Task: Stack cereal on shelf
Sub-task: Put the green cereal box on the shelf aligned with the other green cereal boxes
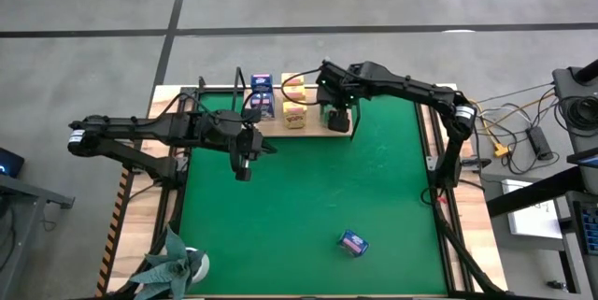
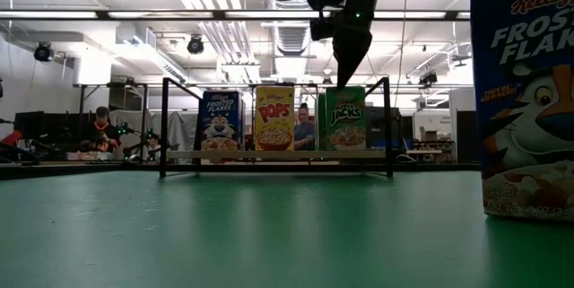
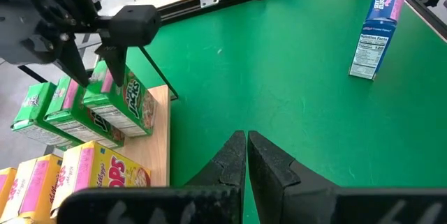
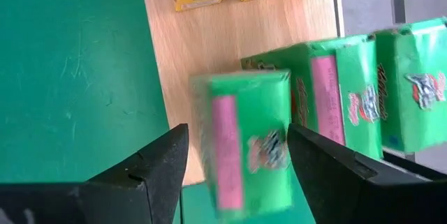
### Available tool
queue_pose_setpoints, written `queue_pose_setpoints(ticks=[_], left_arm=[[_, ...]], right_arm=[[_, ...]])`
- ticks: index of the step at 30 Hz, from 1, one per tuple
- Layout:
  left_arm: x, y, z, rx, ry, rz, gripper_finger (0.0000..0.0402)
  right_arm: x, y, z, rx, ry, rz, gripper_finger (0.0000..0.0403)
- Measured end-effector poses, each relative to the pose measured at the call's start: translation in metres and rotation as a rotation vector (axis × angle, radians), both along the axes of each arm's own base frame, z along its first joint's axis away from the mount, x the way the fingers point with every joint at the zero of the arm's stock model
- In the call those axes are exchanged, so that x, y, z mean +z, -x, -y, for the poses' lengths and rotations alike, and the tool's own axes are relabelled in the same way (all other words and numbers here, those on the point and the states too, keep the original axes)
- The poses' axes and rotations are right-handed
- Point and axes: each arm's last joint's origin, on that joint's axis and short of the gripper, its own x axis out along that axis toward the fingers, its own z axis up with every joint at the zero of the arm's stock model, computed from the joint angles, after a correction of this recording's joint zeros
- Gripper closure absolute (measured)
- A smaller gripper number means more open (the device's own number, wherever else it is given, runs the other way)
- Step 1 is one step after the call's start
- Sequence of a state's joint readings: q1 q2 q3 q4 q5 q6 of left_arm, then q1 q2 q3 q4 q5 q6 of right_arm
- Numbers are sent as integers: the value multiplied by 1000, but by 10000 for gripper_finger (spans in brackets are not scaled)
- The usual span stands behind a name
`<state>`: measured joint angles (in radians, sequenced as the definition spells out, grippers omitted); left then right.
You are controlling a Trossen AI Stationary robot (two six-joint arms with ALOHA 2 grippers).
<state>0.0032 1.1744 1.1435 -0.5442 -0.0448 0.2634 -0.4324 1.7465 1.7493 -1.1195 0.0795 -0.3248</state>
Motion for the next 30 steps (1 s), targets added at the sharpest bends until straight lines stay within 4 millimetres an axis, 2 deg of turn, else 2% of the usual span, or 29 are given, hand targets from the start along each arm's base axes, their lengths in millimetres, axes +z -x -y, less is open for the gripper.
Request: queue_pose_setpoints(ticks=[10,14,17,23,30], left_arm=[[0,0,0,0,0,0,402],[0,0,0,0,0,0,402],[0,0,0,0,0,1,402],[0,0,0,0,0,2,402],[0,0,0,0,0,2,402]], right_arm=[[18,9,-5,3,-2,-6,190],[17,9,-4,12,41,-24,235],[16,9,-1,6,107,-52,286],[15,9,-1,19,109,-55,382],[7,6,0,27,112,-45,390]])
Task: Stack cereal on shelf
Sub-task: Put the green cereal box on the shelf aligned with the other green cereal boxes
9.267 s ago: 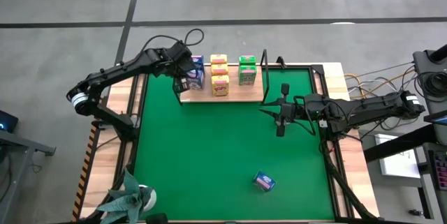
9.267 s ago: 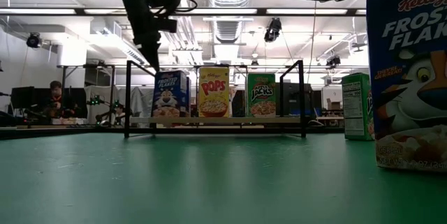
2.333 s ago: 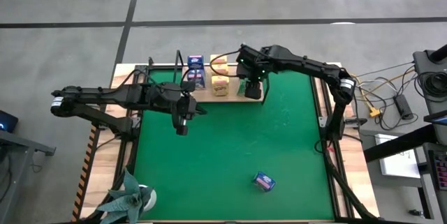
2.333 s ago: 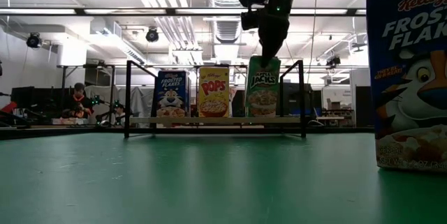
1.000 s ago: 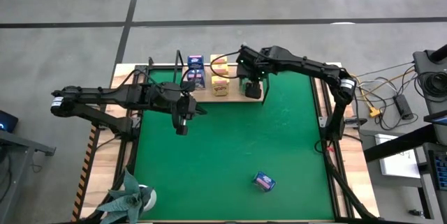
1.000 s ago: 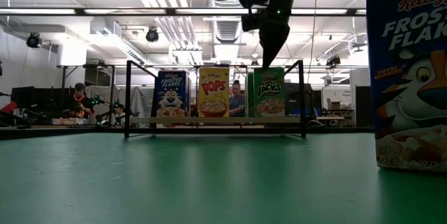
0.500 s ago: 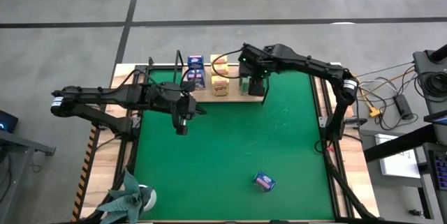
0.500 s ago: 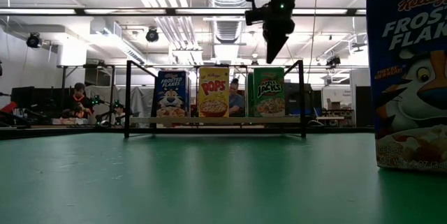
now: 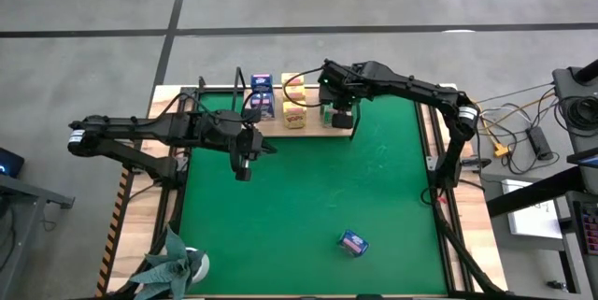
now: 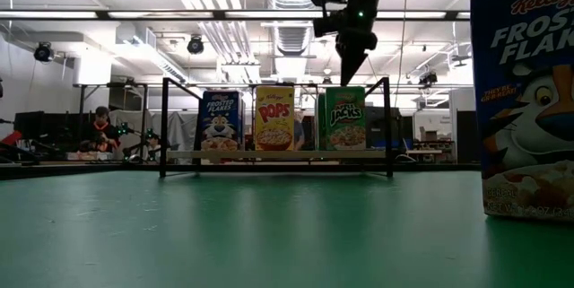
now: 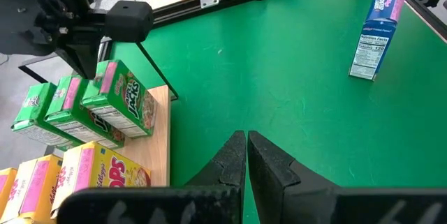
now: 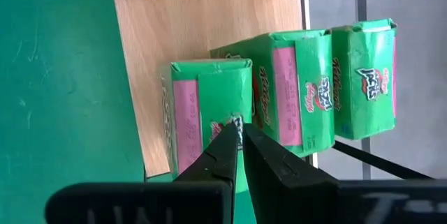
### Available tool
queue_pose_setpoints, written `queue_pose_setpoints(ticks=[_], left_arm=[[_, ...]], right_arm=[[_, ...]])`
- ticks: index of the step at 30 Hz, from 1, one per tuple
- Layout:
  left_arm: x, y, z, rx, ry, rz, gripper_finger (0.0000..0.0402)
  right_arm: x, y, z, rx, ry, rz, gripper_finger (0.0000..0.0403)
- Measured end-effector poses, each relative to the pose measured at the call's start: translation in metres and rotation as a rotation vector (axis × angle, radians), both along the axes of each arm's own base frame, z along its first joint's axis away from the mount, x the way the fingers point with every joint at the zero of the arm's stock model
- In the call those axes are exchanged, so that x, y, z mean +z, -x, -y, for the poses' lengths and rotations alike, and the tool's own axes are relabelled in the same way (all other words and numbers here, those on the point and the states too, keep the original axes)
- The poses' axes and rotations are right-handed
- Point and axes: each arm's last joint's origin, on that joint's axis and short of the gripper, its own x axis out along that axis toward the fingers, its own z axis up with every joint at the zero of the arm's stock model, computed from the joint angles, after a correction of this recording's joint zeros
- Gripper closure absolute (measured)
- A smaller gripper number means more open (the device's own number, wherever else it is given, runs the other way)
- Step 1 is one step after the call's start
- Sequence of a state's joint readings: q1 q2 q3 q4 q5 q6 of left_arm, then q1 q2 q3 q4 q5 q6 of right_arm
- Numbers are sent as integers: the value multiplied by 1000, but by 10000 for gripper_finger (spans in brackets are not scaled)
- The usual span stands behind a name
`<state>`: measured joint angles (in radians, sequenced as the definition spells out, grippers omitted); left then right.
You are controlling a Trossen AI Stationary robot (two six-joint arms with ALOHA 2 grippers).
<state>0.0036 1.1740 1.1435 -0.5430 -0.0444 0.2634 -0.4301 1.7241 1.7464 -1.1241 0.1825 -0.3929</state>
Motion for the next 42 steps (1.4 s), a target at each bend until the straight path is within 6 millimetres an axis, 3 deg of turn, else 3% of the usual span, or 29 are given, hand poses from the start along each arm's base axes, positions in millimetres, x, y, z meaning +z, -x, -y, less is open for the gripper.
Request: queue_pose_setpoints(ticks=[32,42], left_arm=[[1,0,0,-4,-6,5,402],[1,-1,0,-4,-6,10,402]], right_arm=[[-7,-8,-2,32,-22,69,390],[6,-6,-7,30,-13,96,390]])
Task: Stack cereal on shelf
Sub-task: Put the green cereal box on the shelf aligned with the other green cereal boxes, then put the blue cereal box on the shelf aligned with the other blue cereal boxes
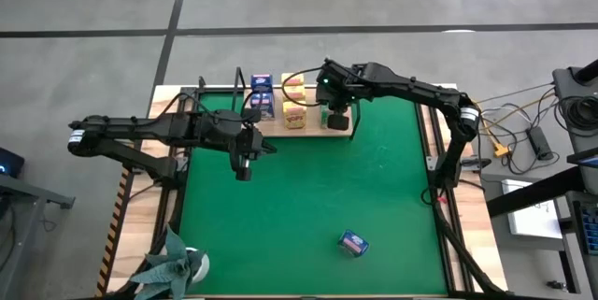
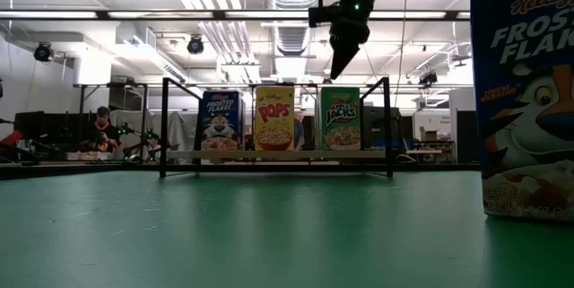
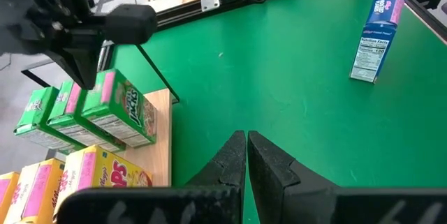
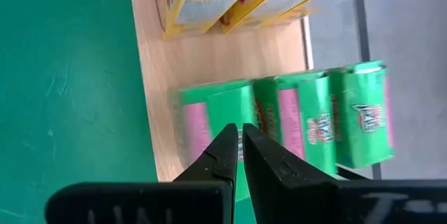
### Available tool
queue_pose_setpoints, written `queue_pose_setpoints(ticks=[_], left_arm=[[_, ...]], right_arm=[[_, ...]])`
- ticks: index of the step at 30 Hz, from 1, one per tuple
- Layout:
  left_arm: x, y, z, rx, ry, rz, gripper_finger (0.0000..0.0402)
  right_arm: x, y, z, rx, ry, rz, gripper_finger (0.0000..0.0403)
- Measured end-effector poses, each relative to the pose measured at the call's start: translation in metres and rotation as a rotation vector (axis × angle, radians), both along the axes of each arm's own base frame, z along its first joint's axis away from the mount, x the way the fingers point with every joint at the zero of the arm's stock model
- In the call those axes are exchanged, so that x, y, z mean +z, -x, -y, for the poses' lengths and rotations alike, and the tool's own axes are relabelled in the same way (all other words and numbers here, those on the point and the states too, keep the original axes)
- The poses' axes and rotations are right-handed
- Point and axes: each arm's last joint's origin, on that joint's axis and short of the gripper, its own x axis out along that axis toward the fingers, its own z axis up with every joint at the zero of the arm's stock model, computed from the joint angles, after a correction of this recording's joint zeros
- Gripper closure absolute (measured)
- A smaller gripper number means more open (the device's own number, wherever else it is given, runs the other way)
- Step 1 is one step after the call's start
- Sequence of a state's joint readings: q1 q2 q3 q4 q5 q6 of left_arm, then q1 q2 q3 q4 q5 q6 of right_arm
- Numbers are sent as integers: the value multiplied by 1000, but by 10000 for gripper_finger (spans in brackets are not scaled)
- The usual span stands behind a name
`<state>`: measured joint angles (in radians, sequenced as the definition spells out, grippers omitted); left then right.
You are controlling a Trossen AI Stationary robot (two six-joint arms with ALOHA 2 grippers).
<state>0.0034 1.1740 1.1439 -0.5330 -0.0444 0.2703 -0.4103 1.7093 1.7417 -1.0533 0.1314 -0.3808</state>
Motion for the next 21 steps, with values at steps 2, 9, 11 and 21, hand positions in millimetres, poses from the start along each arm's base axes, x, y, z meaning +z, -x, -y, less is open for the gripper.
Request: queue_pose_setpoints(ticks=[2,9,11,21], left_arm=[[1,0,0,1,1,7,402],[-12,-6,0,-5,-7,64,402],[-17,-6,0,-5,-5,57,402],[-28,-7,1,27,60,60,402]], right_arm=[[7,0,-3,3,3,9,390],[34,-2,-27,-8,-28,38,390],[41,-2,-41,-2,-45,42,390],[40,9,-134,49,-162,54,390]])
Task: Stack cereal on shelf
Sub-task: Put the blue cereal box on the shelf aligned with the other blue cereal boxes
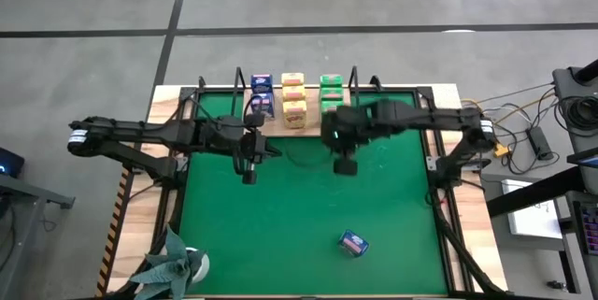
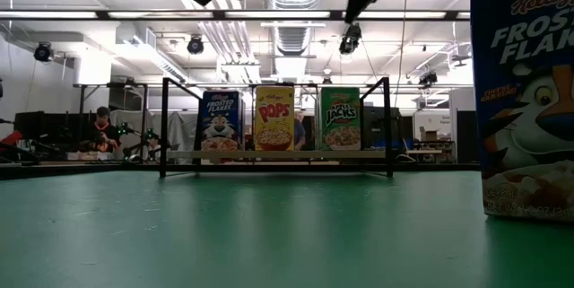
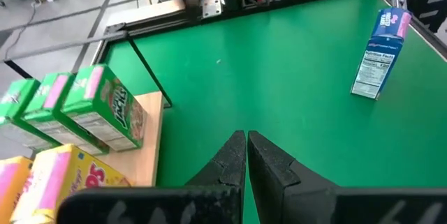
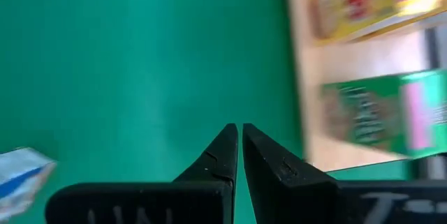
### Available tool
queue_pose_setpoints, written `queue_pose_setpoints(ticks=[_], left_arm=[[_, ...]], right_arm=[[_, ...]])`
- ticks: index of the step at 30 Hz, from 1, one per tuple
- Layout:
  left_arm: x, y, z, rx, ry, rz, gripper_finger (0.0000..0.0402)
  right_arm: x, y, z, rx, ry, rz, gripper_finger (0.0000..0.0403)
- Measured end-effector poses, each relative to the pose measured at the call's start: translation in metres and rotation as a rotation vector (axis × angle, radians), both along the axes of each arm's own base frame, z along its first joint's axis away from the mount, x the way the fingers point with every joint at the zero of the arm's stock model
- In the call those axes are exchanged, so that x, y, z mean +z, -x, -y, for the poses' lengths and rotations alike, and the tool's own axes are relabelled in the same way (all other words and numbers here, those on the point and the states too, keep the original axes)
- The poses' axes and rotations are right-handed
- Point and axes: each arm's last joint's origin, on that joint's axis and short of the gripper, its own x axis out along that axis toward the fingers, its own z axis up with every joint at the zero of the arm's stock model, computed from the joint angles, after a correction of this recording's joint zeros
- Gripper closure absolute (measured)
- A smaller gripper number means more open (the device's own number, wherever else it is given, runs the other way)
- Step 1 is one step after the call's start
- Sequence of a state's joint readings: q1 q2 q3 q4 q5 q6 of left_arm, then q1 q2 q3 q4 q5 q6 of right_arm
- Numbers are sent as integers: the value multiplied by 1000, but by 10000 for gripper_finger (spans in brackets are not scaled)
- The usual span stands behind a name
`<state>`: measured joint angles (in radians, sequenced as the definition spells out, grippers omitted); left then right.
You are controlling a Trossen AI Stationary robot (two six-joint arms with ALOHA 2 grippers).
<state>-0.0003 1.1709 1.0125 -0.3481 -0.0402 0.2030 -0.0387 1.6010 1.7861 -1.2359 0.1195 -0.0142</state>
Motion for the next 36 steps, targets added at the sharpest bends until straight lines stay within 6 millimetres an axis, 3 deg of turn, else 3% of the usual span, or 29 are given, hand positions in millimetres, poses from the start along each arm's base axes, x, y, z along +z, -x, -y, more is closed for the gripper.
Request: queue_pose_setpoints(ticks=[15,22,30,36], left_arm=[[0,-3,3,5,35,56,402],[1,-3,3,-1,23,69,402],[1,-4,3,-6,12,75,402],[1,-4,3,-7,9,76,402]], right_arm=[[-72,36,-129,-50,-225,54,390],[-84,40,-185,-2,-318,194,390],[-91,51,-230,-98,-320,213,390],[-99,68,-242,-153,-273,164,390]])
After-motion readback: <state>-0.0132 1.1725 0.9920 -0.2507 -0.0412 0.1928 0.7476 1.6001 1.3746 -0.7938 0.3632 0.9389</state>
